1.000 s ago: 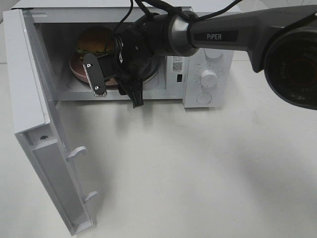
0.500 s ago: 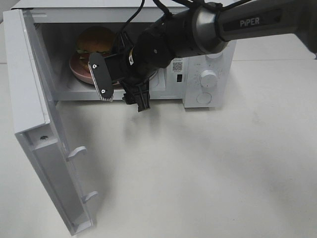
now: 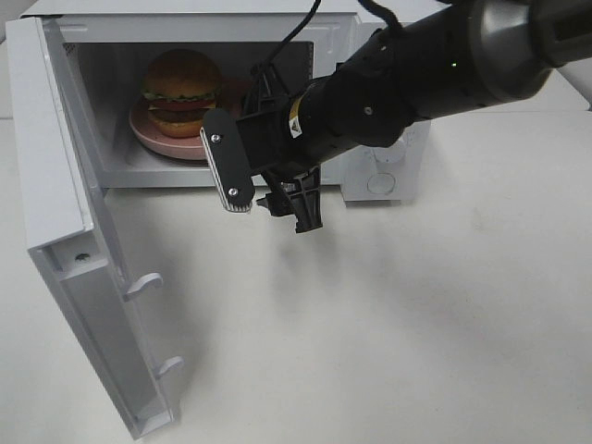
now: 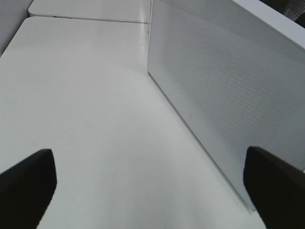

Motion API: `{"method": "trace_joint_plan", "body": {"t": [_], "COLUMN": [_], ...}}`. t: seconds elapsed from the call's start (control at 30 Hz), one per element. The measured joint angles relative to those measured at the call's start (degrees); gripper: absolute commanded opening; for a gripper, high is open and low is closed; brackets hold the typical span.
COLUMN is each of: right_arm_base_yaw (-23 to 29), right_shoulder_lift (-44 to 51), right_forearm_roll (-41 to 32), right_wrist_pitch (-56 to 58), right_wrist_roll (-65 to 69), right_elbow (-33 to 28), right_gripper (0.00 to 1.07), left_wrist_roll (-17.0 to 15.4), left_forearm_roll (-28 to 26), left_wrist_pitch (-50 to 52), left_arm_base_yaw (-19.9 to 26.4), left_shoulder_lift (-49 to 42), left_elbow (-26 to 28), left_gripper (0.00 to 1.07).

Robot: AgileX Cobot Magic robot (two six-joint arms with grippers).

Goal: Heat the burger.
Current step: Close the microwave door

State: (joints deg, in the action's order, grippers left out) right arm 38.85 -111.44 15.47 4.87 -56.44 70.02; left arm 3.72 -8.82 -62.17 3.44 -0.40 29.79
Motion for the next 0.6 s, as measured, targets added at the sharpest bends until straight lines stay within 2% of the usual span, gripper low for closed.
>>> {"method": "trace_joint_plan", "body": {"t": [0.6], "right_arm_base_yaw": [0.00], "right_shoulder_lift": [16.62], "right_forearm_roll": [-1.89], "right_wrist_pitch": [0.40], "right_wrist_roll": [17.13], "right_elbow": [-15.58], "right_gripper": [0.76], "left_wrist_roll": [0.00], "left_forearm_roll": [0.00], "left_wrist_pitch": [0.00], "left_arm_base_yaw": [0.00], "left_shoulder_lift": [0.00], "left_elbow": [0.00], "left_gripper": [1.00]}}
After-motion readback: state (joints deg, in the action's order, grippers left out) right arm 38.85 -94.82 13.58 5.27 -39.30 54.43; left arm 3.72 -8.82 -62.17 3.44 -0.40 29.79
